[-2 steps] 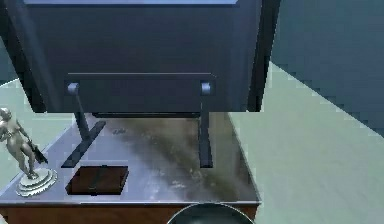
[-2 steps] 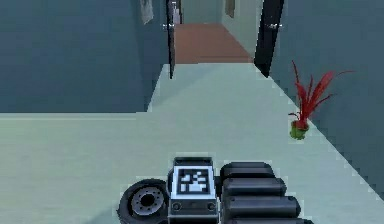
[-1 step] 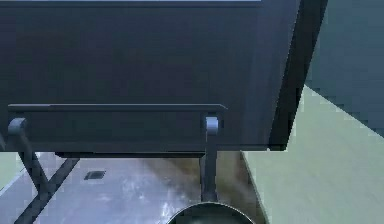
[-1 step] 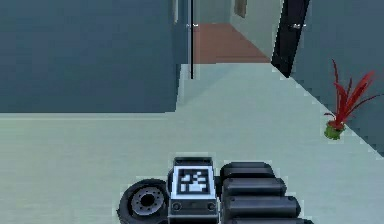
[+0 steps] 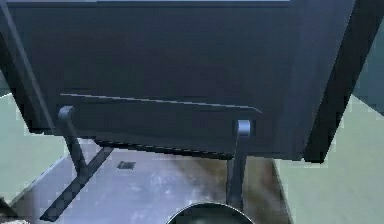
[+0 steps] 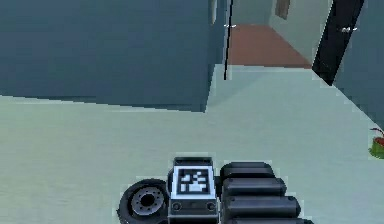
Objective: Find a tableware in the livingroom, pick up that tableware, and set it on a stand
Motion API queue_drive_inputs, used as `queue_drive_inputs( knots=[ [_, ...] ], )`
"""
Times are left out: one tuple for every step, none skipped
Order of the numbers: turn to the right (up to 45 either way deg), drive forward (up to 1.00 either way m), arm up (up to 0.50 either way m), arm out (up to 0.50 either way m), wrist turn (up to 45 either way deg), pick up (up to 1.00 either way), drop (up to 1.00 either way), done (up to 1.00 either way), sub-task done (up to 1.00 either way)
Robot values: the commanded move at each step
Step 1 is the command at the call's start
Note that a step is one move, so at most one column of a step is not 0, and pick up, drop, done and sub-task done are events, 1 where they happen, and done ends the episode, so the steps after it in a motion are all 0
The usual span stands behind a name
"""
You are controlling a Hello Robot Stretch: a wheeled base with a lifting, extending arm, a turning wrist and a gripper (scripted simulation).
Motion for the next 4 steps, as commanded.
queue_drive_inputs(
  knots=[
    [6.0,0.00,0.00,0.00,0.0,0.00,0.00,0.00,0.00],
    [-9.0,0.00,0.00,0.00,0.0,0.00,0.00,0.00,0.00],
    [9.0,0.00,0.00,0.00,0.0,0.00,0.00,0.00,0.00],
    [-15.0,0.00,0.00,0.00,0.0,0.00,0.00,0.00,0.00]
  ],
)
